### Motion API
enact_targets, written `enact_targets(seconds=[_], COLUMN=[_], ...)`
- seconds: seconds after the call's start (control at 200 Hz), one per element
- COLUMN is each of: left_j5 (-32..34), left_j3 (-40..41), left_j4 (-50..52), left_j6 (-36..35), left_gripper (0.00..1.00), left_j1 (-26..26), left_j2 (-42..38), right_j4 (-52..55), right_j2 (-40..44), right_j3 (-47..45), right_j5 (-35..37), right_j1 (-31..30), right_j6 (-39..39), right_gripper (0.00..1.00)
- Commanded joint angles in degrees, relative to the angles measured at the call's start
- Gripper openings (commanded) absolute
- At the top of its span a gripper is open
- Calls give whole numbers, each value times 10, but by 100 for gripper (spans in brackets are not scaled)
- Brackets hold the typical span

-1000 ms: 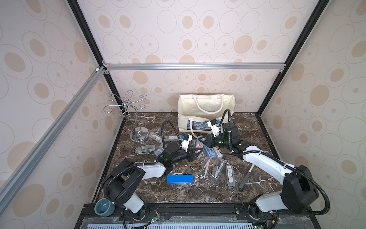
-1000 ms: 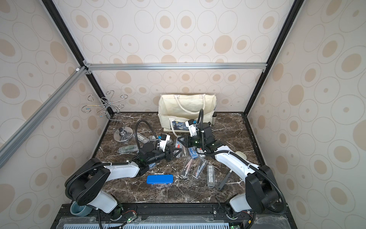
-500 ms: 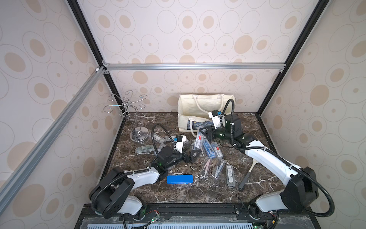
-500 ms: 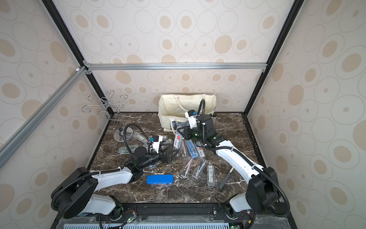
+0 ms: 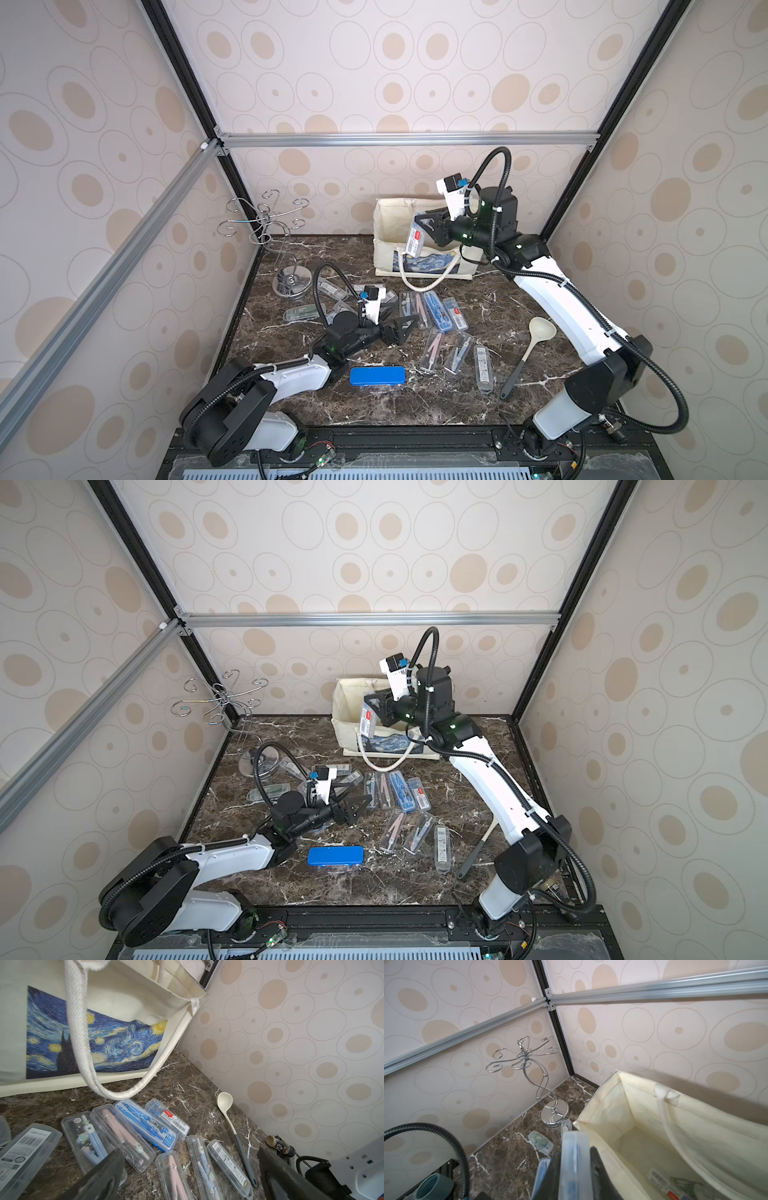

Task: Put the compass set into the canvas bag
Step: Place the compass set in the canvas bag.

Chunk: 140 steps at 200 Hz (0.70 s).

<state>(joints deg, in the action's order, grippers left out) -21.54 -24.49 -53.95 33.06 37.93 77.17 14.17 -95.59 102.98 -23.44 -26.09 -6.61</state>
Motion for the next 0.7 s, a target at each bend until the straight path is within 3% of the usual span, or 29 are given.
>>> enact_targets(seconds=[0.0, 0.335, 0.695], left_j5=[19, 56, 84], left_j3=[11, 38, 38], left_j4=[-9, 29, 61], left_j6=[-9, -14, -25], left_gripper=[100, 100, 100], left_j1=[-3, -4, -4], left_j2=[-25, -68, -77], right_j4=[26, 78, 153], right_j2=[-51, -209, -301], right_j3=[48, 162, 183], right_j5=[32, 96, 161], right_j1=[24, 64, 72], right_j6=[32, 69, 121], right_gripper=[12, 12, 13])
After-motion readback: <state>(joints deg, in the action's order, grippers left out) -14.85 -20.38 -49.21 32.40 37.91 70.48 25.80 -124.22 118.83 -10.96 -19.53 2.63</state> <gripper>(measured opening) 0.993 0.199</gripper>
